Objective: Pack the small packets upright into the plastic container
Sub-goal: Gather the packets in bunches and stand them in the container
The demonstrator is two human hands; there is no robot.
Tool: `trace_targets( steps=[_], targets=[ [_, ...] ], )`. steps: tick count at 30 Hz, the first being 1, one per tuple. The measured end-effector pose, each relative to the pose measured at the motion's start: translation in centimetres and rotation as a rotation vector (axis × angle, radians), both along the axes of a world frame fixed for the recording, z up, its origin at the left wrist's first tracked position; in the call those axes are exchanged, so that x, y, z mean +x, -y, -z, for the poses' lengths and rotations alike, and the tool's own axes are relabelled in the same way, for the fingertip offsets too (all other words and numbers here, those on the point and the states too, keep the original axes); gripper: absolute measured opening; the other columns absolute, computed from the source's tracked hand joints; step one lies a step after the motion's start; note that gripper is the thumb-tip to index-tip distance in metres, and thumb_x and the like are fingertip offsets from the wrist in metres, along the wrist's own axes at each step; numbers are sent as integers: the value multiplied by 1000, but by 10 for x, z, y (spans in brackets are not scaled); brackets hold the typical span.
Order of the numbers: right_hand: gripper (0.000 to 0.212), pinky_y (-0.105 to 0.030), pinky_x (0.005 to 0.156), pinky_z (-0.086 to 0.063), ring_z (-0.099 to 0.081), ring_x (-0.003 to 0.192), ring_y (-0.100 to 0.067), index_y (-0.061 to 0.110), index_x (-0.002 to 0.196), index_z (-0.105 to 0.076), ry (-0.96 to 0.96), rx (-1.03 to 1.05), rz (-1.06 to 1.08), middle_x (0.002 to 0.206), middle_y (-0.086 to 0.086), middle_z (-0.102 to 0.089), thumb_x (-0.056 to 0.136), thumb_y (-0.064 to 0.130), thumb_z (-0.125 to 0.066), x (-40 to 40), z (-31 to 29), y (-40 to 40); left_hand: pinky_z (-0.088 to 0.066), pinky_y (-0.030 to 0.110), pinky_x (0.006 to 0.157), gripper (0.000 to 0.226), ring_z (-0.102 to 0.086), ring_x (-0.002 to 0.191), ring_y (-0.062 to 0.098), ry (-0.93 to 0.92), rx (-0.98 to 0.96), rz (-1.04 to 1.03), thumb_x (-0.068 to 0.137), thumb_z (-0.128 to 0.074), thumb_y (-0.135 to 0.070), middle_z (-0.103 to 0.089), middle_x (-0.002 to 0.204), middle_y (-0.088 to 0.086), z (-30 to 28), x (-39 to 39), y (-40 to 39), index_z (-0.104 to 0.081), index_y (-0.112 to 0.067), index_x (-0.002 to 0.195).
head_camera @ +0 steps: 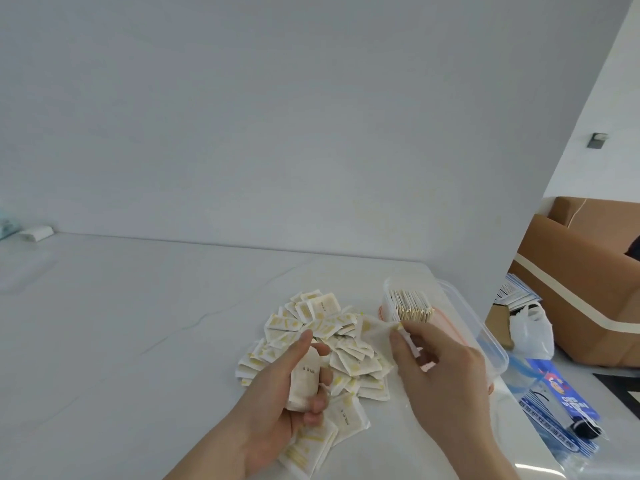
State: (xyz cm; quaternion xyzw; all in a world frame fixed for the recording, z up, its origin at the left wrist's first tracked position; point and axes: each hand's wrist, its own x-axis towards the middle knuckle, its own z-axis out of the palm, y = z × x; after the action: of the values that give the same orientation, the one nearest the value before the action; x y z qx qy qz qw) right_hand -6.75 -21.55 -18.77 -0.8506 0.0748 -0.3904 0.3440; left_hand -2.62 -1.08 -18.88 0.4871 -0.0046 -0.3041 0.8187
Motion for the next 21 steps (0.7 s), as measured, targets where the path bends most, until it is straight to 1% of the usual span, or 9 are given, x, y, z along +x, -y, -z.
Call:
trace_targets(
  steps=[1, 3, 5, 6, 10, 14, 16, 19, 21],
  targets=[
    [17, -13, 60, -48, -65, 67, 2, 26, 97, -81, 32, 44, -13, 66, 20, -70, 86, 37, -75, 1, 1, -4, -29, 27, 46, 49, -45, 49, 19, 1, 15, -2, 93, -60, -51, -63, 79, 12, 0, -1, 1, -62, -8, 117],
    [27, -15, 57, -46, -59, 56, 2, 28, 97, -80, 94, 33, -18, 70, 21, -71, 89, 51, -68, 0, 4, -15, -34, 28, 47, 58, -52, 51, 22, -3, 35, -12, 94, -57, -56, -74, 95, 17, -2, -4, 5, -61, -6, 124],
    [25, -20, 54, -45, -52, 51, 1, 32, 94, -78, 137, -57, -29, 69, 20, -69, 90, 52, -62, 1, 10, -29, -41, 28, 46, 63, -59, 55, 25, -9, 29, -18, 96, -50, -61, -76, 110, 23, -3, -6, 7, -60, -8, 129],
    [22, -22, 54, -47, -53, 52, 1, 34, 94, -77, 145, -102, -45, 68, 20, -69, 89, 49, -61, 2, 13, -35, -43, 28, 46, 66, -60, 57, 25, -10, 14, -19, 96, -47, -62, -76, 111, 23, -4, -7, 8, -61, -8, 131],
    [16, -26, 54, -50, -60, 64, 2, 39, 102, -73, 194, -154, -136, 72, 20, -68, 89, 40, -64, 7, 23, -52, -45, 29, 49, 74, -61, 62, 23, -2, -8, -66, 93, -47, -67, -73, 91, 14, -4, -7, 7, -67, -5, 127],
    [19, -15, 56, -40, -52, 64, 12, 41, 110, -71, 157, -135, -200, 78, 37, -61, 93, 40, -61, 10, 25, -61, -46, 30, 55, 74, -59, 63, 20, 10, -4, -75, 89, -52, -70, -68, 91, 12, -2, -4, 5, -70, -7, 123],
    [21, -13, 59, -40, -54, 68, 13, 40, 112, -72, 139, -111, -247, 84, 41, -60, 95, 41, -60, 11, 28, -61, -43, 29, 55, 70, -56, 63, 19, 19, -7, -85, 89, -55, -68, -66, 89, 10, -1, -3, 4, -69, -8, 121],
    [29, -19, 64, -50, -64, 90, 2, 35, 115, -74, 143, -134, -330, 104, 30, -69, 88, 30, -66, 12, 33, -58, -40, 28, 54, 59, -53, 62, 17, 29, -19, -107, 92, -56, -62, -65, 83, 9, -2, -2, 3, -73, -9, 110],
    [32, -15, 65, -48, -65, 95, -5, 29, 113, -75, 162, -193, -366, 117, 26, -70, 83, 23, -70, 12, 34, -58, -41, 26, 53, 58, -55, 63, 17, 13, -43, -131, 93, -54, -62, -67, 84, 9, -4, -1, 1, -75, -10, 109]
  ],
)
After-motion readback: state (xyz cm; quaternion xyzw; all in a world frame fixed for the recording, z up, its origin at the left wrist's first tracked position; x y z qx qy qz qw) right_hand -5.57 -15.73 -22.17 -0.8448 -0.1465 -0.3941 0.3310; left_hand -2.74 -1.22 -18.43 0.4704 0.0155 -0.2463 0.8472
